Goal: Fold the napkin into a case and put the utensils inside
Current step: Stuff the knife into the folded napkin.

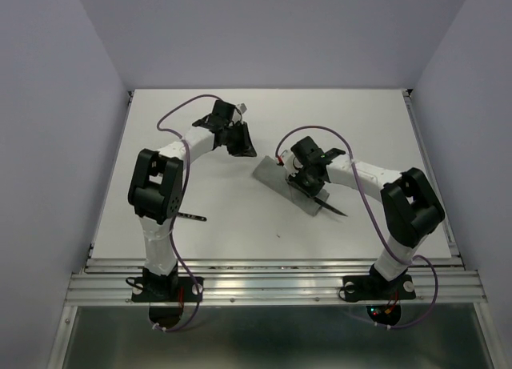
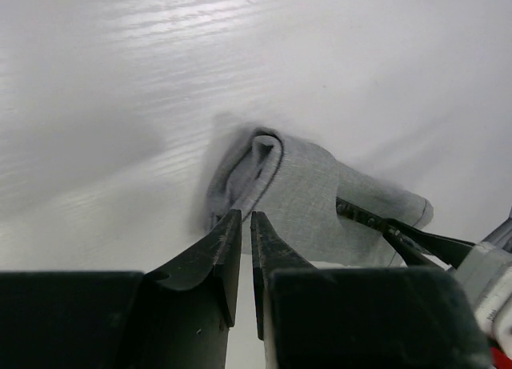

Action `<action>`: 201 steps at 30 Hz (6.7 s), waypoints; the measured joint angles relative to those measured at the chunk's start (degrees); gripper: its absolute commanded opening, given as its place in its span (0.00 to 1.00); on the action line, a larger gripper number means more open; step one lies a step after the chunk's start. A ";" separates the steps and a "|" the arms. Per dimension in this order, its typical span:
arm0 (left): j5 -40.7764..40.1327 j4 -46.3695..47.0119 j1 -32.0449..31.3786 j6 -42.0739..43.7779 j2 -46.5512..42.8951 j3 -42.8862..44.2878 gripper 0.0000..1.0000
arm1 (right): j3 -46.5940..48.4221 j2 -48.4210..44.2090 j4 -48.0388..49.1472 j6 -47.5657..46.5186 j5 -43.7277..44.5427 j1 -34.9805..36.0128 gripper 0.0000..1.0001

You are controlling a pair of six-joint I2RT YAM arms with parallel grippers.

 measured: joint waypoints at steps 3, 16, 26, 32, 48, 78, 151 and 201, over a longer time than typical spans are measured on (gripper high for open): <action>-0.74 -0.59 1.51 0.37 0.39 0.00 0.21 | 0.00 -0.55 -0.02 0.02 0.85 0.00 0.01; -2.08 -1.55 0.07 0.85 4.31 0.02 0.21 | -1.97 -4.48 -0.04 0.48 2.49 0.00 0.01; -2.01 -1.55 -1.11 0.92 5.73 0.02 0.21 | -1.97 -4.37 0.00 0.44 2.54 0.00 0.01; -1.86 -1.40 -1.68 0.92 6.25 0.02 0.21 | -1.84 -3.54 -0.02 0.44 2.36 0.00 0.01; -0.61 -1.36 -2.23 0.94 7.50 0.74 0.21 | 3.78 1.66 0.24 0.09 1.20 0.00 0.01; 1.44 -1.33 -2.45 1.81 9.11 2.01 0.22 | 12.13 9.97 2.91 -4.68 -0.50 0.00 0.01; -3.91 -3.85 -0.85 3.93 1.36 -1.03 0.24 | 11.50 11.87 10.82 28.33 -0.44 -20.35 0.36; -2.80 -4.02 -1.46 3.02 8.09 2.25 0.24 | 0.50 -0.94 1.66 27.87 8.35 6.91 0.47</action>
